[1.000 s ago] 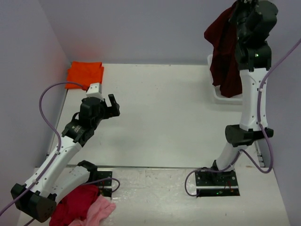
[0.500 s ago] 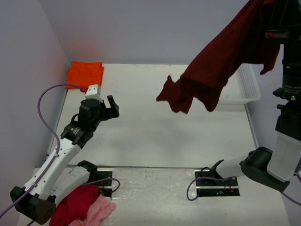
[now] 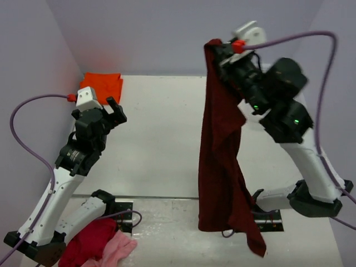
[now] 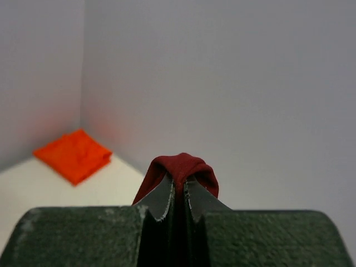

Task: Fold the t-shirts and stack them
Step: Move the tshirt to the center of the board

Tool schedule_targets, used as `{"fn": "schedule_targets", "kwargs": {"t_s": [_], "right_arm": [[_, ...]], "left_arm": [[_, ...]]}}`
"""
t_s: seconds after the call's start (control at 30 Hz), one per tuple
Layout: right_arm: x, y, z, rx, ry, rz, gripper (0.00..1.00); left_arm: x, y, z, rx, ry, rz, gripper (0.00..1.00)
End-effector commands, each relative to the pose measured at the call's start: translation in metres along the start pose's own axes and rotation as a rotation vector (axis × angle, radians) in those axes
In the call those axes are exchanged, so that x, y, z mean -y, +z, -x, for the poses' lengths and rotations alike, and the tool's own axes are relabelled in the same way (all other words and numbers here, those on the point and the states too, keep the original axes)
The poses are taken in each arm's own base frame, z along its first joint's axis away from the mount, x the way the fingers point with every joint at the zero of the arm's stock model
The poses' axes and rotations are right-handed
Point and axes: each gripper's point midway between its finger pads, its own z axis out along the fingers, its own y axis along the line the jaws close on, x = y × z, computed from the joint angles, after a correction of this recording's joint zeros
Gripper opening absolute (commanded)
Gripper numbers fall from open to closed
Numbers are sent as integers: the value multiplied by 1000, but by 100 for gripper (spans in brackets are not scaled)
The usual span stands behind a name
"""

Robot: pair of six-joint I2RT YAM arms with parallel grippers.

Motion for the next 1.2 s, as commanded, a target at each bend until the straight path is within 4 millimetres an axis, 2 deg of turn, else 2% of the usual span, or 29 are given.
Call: {"fn": "schedule_targets", "kwargs": {"t_s": [0.0,0.07,0.1,0.13,0.17,0.2,0.23,0.27,0.3,0.37,0.4,0.43,0.47,0.5,0.53,0.57,0.6,0.63,0.67,0.7,0.73,0.77,0.8,0.83,0.9,0.93,1.03,1.1,1.17], "right_arm": [[-52,46,-135,-306,33,102,0],[-70,66,-188,-398,69,162,0],[-83,86,-255,-525,60,183,0],[-90,96,-288,-590,64,204,0],[-87,110,-286,-611,80,222,0],[-92,121,-306,-651,81,231,0],[-98,148,-333,-659,81,221,5],[-95,154,-345,-665,106,201,94],[-83,161,-349,-645,126,174,99],[-67,164,-344,-641,116,100,99],[-60,158,-339,-657,112,62,99],[-59,149,-342,-685,114,46,99],[-47,138,-308,-648,140,11,99],[-40,131,-294,-630,155,-22,99],[-42,113,-307,-678,163,-33,99],[-28,99,-263,-604,199,-61,99],[-24,87,-255,-600,216,-75,99],[-22,59,-267,-661,251,-102,99],[-18,53,-251,-637,275,-112,99],[-11,41,-257,-666,293,-136,97],[-18,24,-281,-739,331,-131,86],[-19,12,-294,-782,348,-132,81],[-14,-1,-299,-802,363,-146,76],[-22,-22,-332,-891,366,-147,73],[-27,-44,-361,-974,398,-179,74],[-37,-65,-390,-1059,412,-182,76],[-56,-97,-437,-1210,429,-175,80],[-73,-107,-457,-1259,476,-144,77],[-85,-108,-474,-1278,529,-132,71]], "left_arm": [[-3,-1,10,25,9,32,99],[-4,-1,10,23,11,31,98],[-4,-1,9,23,13,31,98],[-6,-1,9,26,14,36,99],[-6,-1,9,26,18,40,99],[-7,-1,9,27,23,41,98],[-8,-2,9,24,27,44,98],[-8,-2,9,26,26,45,98],[-9,-4,9,25,31,41,98],[-10,-5,8,22,40,44,98],[-11,-4,6,16,53,47,98],[-13,-3,4,11,63,52,98],[-13,-1,2,4,74,59,98],[-11,6,-7,-25,103,60,98],[-9,11,-14,-50,122,56,98],[-6,16,-20,-73,137,54,98],[2,25,-35,-129,161,32,99],[11,33,-48,-179,174,6,99],[11,33,-46,-177,173,5,99],[22,39,-57,-217,174,-36,99],[28,41,-61,-233,175,-59,99],[34,42,-64,-243,177,-83,99],[45,44,-69,-259,181,-131,99],[50,45,-71,-268,183,-149,99],[66,46,-79,-303,208,-200,99],[70,47,-83,-318,219,-215,99],[82,46,-90,-349,233,-255,99],[84,43,-89,-343,220,-261,99],[85,41,-86,-333,212,-267,99]]}}
